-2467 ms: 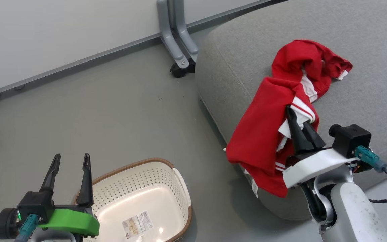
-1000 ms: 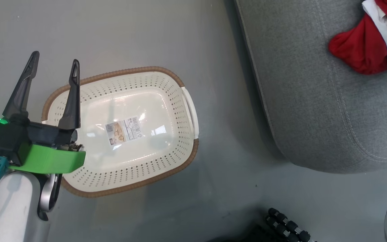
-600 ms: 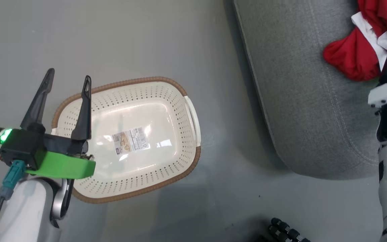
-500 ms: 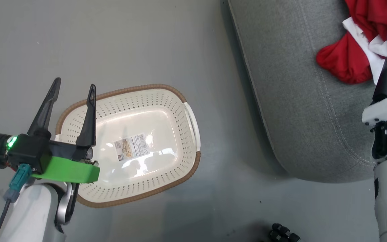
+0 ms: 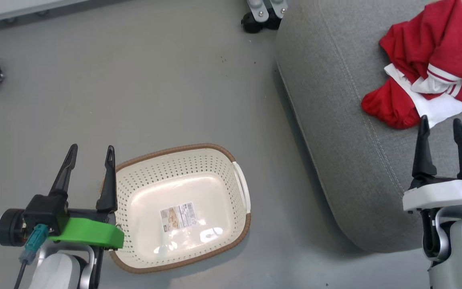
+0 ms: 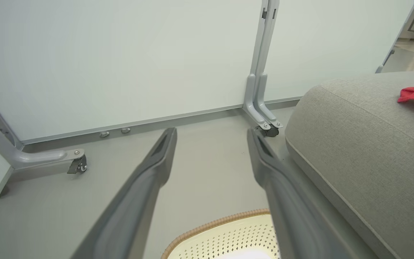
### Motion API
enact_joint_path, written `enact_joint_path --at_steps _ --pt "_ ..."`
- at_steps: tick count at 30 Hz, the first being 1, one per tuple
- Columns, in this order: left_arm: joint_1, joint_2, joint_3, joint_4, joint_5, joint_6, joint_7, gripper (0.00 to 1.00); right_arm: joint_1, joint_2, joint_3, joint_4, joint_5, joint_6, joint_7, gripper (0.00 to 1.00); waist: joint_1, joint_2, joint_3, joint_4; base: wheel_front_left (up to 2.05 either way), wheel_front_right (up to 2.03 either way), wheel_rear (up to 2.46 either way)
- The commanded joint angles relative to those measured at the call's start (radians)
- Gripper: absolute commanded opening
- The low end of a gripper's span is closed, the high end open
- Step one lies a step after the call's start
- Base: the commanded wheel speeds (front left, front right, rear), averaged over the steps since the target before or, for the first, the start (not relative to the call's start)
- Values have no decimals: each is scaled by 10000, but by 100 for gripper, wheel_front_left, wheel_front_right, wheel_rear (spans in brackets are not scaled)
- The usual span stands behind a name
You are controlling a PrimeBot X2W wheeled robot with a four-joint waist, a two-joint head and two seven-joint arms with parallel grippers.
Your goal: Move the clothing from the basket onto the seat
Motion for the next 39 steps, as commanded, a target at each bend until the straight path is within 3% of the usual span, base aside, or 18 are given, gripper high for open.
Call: enact_joint_path --at_steps 1,10,18,39 --pt "170 -38 80 77 -52 59 -38 100 284 5 147 -309 -66 -16 117 100 0 0 -663 554 0 0 0" --pt "628 -435 716 244 89 135 -37 100 1320 42 1230 -1917 121 -14 893 100 0 0 -1406 1579 0 0 0" --pt "1017 -678 1108 464 414 -25 -39 100 1781 45 1788 -2486 30 -16 1345 100 0 0 -1948 2289 0 0 0" --pt "1975 -1153 1588 734 1161 -355 -42 100 3102 47 2091 -3183 2 -15 1917 100 0 0 -2869 2366 0 0 0"
